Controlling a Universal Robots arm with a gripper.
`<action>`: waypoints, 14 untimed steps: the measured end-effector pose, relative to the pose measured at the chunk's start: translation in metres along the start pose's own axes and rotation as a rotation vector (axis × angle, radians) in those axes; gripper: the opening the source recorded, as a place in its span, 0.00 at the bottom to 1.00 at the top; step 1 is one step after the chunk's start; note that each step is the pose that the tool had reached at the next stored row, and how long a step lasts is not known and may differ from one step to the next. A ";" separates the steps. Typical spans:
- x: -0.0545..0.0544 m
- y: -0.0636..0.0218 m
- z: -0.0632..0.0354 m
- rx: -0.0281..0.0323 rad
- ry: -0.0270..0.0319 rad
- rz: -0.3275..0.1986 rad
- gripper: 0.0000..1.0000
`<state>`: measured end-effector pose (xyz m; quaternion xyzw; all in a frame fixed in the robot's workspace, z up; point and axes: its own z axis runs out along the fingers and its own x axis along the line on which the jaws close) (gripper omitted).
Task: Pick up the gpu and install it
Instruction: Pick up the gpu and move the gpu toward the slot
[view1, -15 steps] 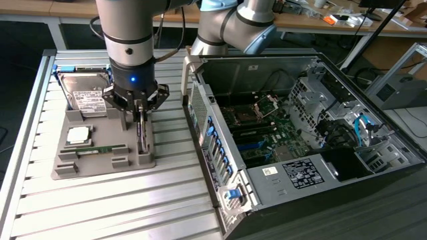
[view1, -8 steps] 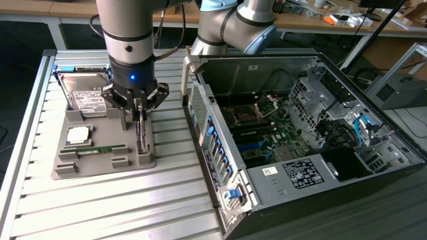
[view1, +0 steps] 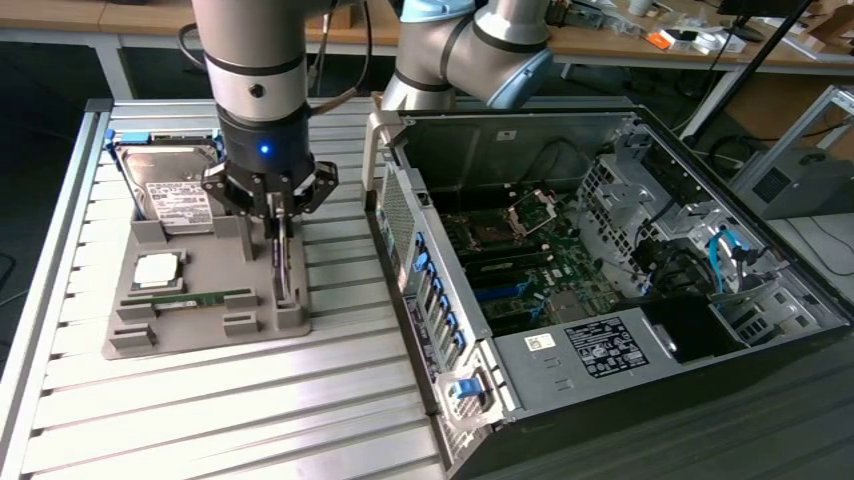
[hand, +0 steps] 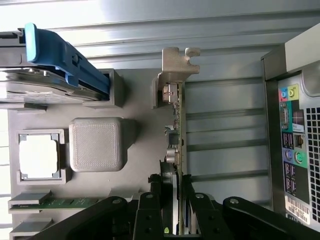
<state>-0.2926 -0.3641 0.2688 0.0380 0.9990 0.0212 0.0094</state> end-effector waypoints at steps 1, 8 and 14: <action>0.000 0.0000 -0.0008 -0.0001 0.0000 0.000 0.27; 0.000 0.0003 -0.0063 0.0000 -0.0001 0.000 0.27; 0.000 0.0004 -0.0101 0.0000 0.0000 0.000 0.27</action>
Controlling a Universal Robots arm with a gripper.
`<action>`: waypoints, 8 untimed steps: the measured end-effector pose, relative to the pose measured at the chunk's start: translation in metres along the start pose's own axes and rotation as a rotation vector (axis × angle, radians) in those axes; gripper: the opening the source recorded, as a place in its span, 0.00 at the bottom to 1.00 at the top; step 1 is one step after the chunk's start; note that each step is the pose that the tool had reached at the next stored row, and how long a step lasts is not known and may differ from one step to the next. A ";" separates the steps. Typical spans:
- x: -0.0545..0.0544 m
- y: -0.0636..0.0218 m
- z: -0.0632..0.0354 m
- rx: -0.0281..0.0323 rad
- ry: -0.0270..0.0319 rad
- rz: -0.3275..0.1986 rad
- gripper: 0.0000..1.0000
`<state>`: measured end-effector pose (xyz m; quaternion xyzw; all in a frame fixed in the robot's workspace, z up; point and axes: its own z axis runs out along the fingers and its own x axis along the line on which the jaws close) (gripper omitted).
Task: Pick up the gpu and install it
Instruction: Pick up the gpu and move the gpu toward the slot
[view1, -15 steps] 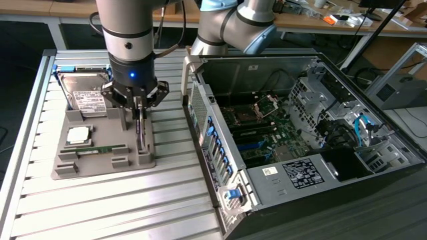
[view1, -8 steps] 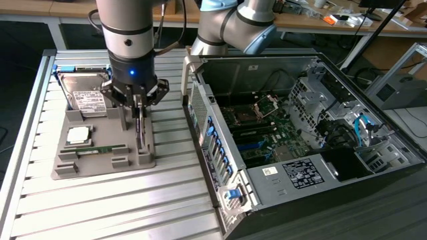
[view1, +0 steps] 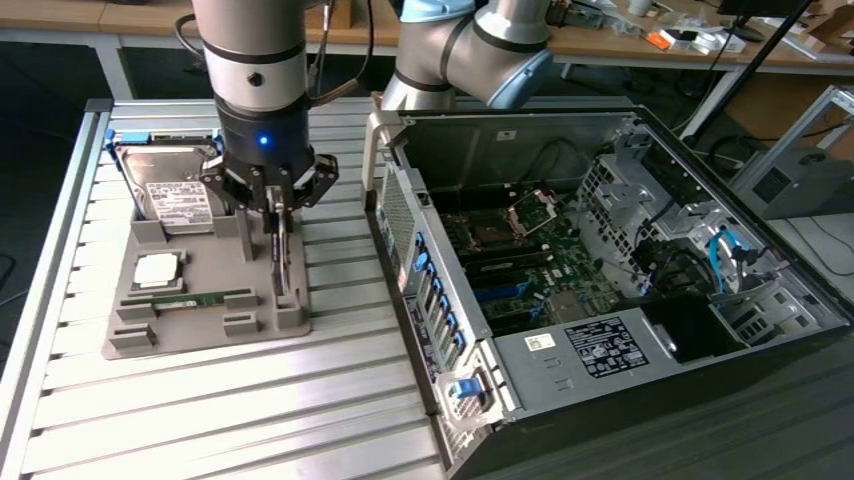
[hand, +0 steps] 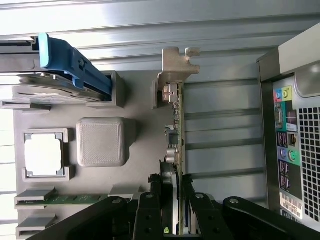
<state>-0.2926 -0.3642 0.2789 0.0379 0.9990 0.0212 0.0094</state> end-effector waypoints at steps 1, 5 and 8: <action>0.000 0.0001 -0.0010 0.0000 0.0000 0.000 0.27; 0.000 0.0002 -0.0042 0.0000 0.0000 0.000 0.27; 0.000 0.0003 -0.0064 0.0000 -0.0001 0.000 0.27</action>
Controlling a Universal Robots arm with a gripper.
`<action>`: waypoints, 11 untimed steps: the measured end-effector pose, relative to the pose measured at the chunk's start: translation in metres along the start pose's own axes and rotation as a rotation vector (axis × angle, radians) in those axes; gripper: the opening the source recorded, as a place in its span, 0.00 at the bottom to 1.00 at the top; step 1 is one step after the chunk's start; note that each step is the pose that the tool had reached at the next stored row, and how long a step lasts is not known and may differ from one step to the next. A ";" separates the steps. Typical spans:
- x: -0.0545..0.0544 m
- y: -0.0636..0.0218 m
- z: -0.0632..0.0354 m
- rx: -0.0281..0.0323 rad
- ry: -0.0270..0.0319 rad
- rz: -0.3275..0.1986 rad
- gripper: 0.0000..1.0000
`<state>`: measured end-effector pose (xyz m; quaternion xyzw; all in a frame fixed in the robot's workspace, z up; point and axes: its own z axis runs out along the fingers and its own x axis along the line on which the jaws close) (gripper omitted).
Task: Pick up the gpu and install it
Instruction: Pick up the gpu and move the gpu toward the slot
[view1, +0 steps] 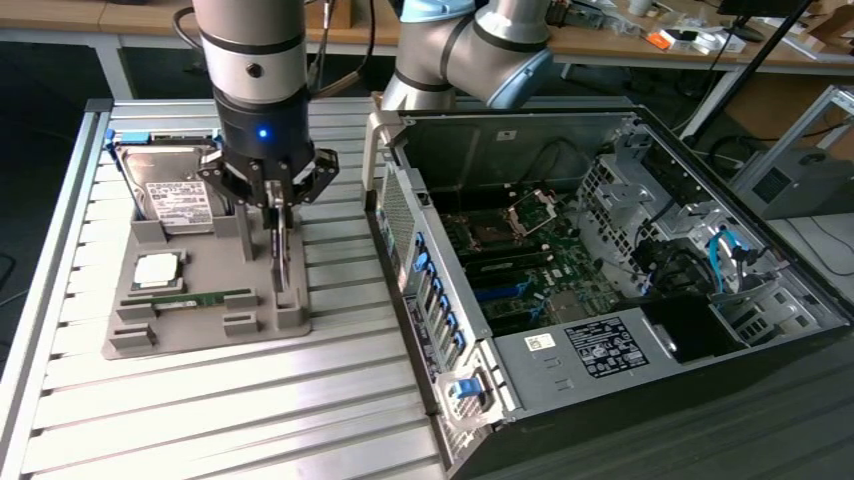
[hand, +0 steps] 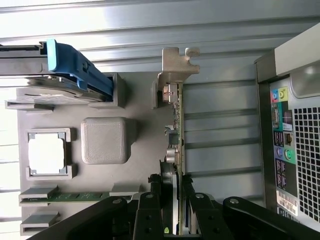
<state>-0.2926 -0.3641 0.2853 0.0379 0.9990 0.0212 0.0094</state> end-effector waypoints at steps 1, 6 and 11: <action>0.000 0.0000 -0.0006 0.0000 0.0000 0.000 0.27; 0.000 0.0002 -0.0052 0.0000 0.0000 0.000 0.27; 0.000 0.0004 -0.0081 0.0000 0.0000 0.000 0.27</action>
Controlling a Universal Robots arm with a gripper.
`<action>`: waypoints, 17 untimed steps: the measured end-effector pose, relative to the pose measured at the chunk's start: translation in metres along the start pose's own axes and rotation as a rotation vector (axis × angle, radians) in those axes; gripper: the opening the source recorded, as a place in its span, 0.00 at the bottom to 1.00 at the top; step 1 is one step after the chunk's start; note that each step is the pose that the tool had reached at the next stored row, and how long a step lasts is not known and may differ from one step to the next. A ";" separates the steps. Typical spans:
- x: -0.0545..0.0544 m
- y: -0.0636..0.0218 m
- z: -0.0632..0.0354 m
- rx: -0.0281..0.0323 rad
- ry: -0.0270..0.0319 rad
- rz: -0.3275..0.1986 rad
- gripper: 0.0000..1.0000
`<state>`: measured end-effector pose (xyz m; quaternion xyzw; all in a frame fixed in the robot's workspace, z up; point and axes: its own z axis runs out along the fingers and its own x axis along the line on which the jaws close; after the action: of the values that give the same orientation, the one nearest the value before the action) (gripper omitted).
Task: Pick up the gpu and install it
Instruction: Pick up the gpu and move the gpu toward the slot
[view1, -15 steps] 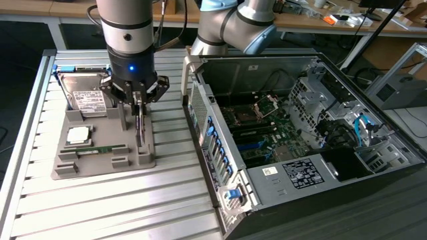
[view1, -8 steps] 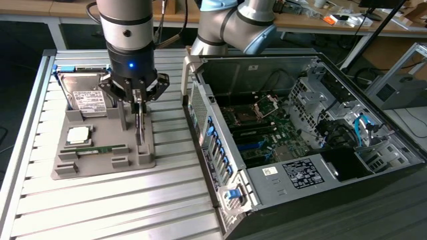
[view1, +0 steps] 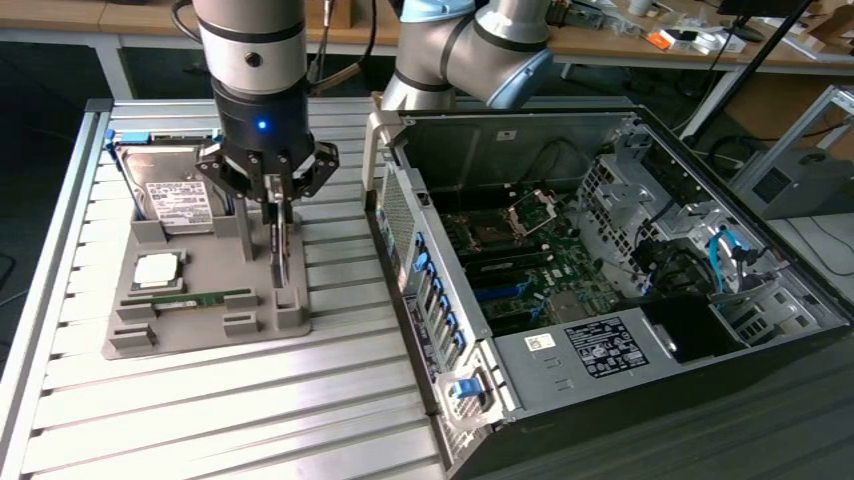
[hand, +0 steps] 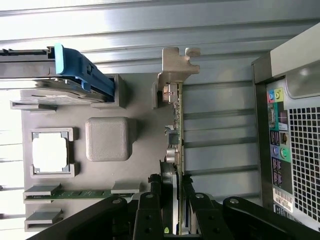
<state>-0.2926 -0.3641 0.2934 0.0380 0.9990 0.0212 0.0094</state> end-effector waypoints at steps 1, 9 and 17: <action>0.000 0.0000 -0.0005 0.0000 0.0000 0.000 0.27; 0.000 0.0002 -0.0052 0.0000 0.0000 0.000 0.27; 0.000 0.0005 -0.0113 0.0000 0.0000 0.000 0.27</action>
<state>-0.2926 -0.3641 0.3047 0.0380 0.9990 0.0212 0.0094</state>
